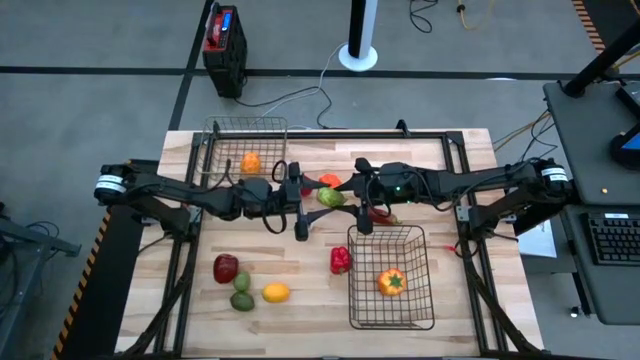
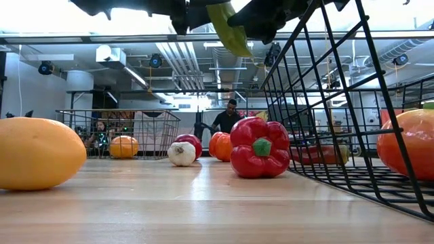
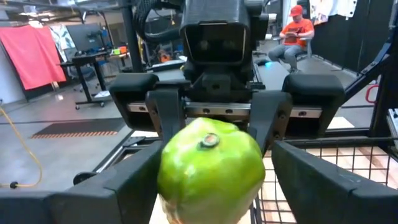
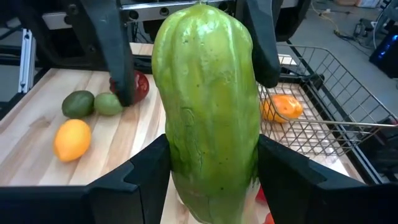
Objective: Sort produce into baskets
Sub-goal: Put the green cucumber into the gold wire basket
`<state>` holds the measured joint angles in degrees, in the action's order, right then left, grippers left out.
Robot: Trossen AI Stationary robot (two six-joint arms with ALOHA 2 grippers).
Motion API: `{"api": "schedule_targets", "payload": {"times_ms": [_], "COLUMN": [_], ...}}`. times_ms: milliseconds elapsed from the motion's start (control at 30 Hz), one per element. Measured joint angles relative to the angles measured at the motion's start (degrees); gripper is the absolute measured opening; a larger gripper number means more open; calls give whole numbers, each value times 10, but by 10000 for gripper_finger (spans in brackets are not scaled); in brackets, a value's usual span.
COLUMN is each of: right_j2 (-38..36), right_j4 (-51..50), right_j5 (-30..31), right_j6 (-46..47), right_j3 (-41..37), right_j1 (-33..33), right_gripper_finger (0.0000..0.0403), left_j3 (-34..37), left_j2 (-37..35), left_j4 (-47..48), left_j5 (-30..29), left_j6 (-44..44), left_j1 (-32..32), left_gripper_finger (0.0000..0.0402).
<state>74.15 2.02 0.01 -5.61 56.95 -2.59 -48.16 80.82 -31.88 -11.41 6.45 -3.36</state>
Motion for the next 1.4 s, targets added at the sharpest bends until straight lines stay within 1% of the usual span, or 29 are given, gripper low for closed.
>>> {"api": "schedule_targets", "payload": {"times_ms": [67,200,233,333,500,567,733,900,1033,1100,1233,1400], "right_j2": [0,0,0,0,0,-1,-6,-6,-6,-6,-6,-6], "right_j4": [-1,-3,-4,-4,-7,-25,-83,-122,-139,-145,-151,-159], "right_j5": [0,-5,-6,-6,-2,-1,0,4,21,28,32,32], "right_j6": [-1,-5,-3,8,17,27,56,72,73,72,72,85], "right_j3": [0,0,0,0,0,6,38,67,80,81,81,78], "right_j1": [0,0,0,0,-1,-1,-2,-3,-2,-3,-3,-3], "right_gripper_finger": [203,204,205,222,272,291,322,333,330,326,321,316], "left_j3": [0,0,0,0,0,0,0,0,-23,-43,-90,-137], "left_j2": [0,0,0,0,-1,-1,-23,-72,-117,-132,-152,-153], "left_j4": [0,2,3,5,13,17,53,150,285,350,477,629], "left_j5": [-1,-1,-1,-1,-1,-2,-50,-111,-166,-181,-202,-202], "left_j6": [1,2,0,-2,-5,-5,-6,-18,-44,-58,-80,-106], "left_j1": [1,2,2,2,2,2,3,10,31,48,99,198], "left_gripper_finger": [246,178,168,166,166,166,165,165,165,165,165,165]}}
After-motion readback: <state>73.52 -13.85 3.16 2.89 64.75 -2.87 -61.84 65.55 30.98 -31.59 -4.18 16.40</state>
